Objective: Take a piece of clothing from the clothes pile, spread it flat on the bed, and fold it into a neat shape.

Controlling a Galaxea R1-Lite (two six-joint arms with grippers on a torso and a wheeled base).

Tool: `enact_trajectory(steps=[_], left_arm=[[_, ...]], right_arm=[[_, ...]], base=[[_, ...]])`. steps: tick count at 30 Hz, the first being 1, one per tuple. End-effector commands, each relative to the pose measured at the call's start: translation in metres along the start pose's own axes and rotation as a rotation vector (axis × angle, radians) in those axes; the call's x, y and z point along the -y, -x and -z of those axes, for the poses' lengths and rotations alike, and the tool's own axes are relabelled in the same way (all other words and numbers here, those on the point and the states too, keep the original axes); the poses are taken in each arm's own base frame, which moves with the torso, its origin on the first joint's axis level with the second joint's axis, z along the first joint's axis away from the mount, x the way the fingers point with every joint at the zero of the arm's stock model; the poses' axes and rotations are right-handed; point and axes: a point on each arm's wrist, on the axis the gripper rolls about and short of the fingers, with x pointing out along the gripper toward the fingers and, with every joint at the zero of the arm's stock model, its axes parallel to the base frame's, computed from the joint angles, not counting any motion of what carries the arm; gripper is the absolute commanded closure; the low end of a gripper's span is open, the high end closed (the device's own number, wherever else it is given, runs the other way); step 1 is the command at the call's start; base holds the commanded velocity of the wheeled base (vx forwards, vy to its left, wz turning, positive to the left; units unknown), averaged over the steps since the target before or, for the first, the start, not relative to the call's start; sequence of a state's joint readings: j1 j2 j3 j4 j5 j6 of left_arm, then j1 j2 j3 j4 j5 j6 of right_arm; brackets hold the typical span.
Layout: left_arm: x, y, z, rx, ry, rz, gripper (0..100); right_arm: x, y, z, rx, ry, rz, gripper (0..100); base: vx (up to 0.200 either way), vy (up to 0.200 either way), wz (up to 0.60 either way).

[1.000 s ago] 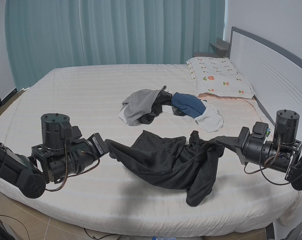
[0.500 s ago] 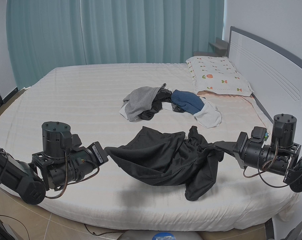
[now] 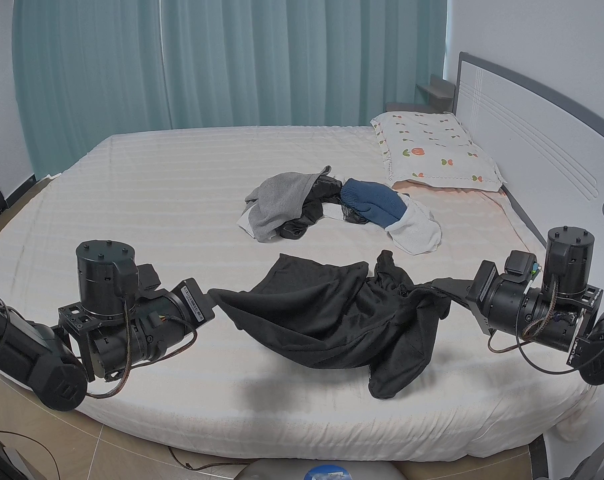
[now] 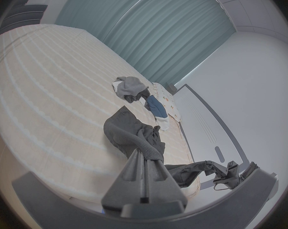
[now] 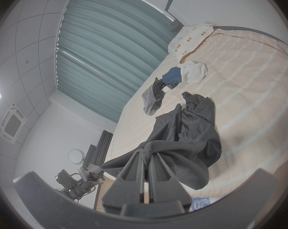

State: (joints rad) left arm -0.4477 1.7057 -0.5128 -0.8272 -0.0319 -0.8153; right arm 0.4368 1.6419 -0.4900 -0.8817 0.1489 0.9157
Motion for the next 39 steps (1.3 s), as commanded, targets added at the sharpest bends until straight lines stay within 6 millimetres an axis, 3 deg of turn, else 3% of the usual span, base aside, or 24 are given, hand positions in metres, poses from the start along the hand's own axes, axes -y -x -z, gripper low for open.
enact_trajectory(steps=[1, 8, 39], left_arm=[[0.002, 0.005, -0.002, 0.011, 0.001, 0.010, 100], [0.007, 0.018, -0.006, 0.033, 0.001, 0.038, 100], [0.014, 0.028, -0.009, 0.053, -0.003, 0.068, 100]], right_arm=[[-0.002, 0.000, -0.001, 0.018, 0.002, 0.004, 100], [-0.004, 0.001, -0.003, 0.051, 0.008, 0.014, 100], [-0.019, 0.013, -0.008, 0.125, 0.022, -0.082, 100]], base=[[0.000, 0.200, 0.00], [0.000, 0.200, 0.00], [0.000, 0.200, 0.00]])
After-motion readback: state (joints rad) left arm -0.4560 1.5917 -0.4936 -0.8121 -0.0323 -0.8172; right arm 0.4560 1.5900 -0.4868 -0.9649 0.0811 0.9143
